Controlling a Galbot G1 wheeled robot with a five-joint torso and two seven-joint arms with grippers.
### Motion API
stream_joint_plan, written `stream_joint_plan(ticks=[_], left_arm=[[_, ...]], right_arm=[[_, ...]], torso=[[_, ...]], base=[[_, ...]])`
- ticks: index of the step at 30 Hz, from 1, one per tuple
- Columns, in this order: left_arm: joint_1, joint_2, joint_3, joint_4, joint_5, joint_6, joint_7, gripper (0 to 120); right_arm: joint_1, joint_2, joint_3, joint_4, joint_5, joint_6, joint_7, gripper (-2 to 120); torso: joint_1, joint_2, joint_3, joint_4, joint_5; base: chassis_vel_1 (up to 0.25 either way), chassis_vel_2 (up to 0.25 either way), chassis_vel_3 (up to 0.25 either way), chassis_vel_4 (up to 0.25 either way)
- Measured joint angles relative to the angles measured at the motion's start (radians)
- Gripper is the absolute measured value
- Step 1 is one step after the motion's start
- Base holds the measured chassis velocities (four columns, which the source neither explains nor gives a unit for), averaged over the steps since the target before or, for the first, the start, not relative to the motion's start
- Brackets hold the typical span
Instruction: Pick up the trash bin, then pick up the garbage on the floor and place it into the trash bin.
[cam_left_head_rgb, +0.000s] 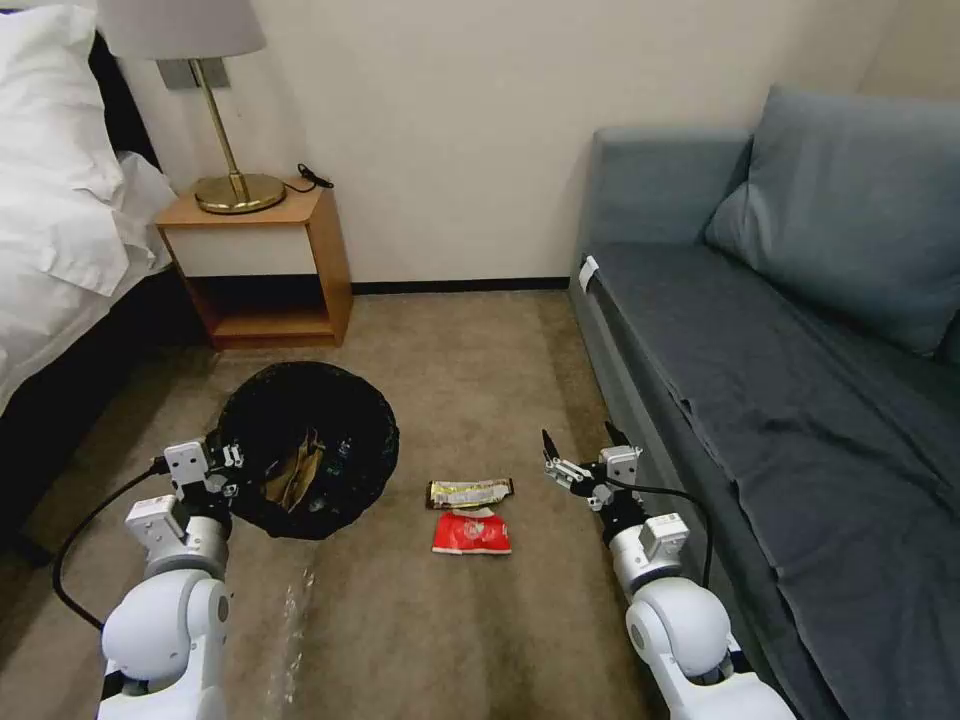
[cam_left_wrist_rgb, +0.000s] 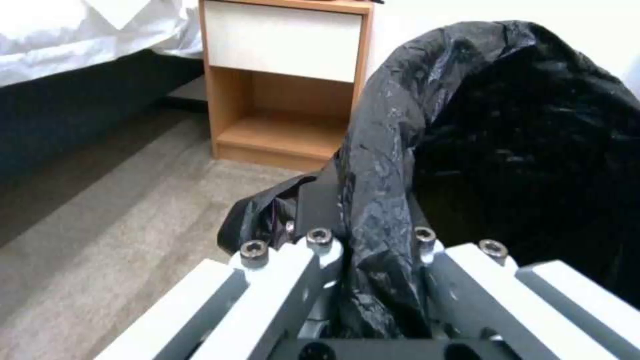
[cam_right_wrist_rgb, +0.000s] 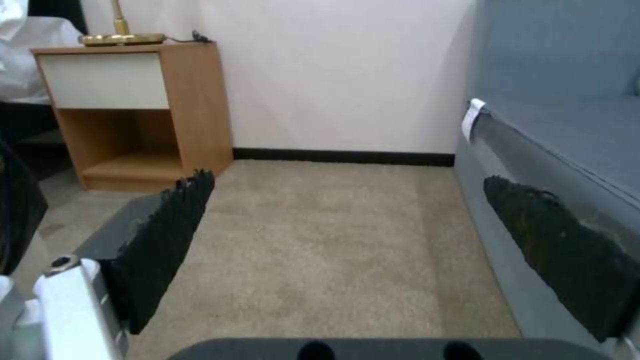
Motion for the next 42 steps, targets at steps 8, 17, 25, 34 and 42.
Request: stream_joint_plan(ticks=[8,17,25,34,42], left_arm=[[-0.009,0.002,0.003,0.0,0.0,0.004,0.0,4],[-0.005,-0.003,0.001,-0.003,0.0,0.004,-0.001,4],[-0.011,-0.005,-0.008,-0.011,0.0,0.009,-0.002,4],[-0.003,-0.019,-0.011,-0.013,0.009,0.009,-0.003,4],[0.004,-0.024,-0.016,-0.015,0.011,0.01,-0.006,4]], right_arm=[[0.0,-0.007,-0.003,-0.007,-0.004,0.016,0.007,100],[0.047,-0.059,-0.057,-0.036,-0.034,0.058,-0.017,100],[0.287,-0.282,-0.178,-0.156,0.0,0.055,-0.333,100],[0.524,-0.368,-0.424,-0.378,0.08,0.048,-0.55,100],[0.697,-0.245,-0.562,-0.651,-0.004,0.113,-0.836,100]], torso=[[0.0,0.0,0.0,0.0001,0.0],[0.0,0.0,0.0,0.0,0.0001],[0.0,0.0,0.0,0.0,0.0],[0.0,0.0,0.0,0.0,0.0001],[0.0,0.0,0.0,0.0001,-0.0002]], base=[[-0.087,0.099,0.095,-0.096],[-0.032,0.031,0.036,-0.03],[0.0,0.0,0.0,0.0],[0.0,0.0,0.0,0.0],[0.0,0.0,0.0,0.0]])
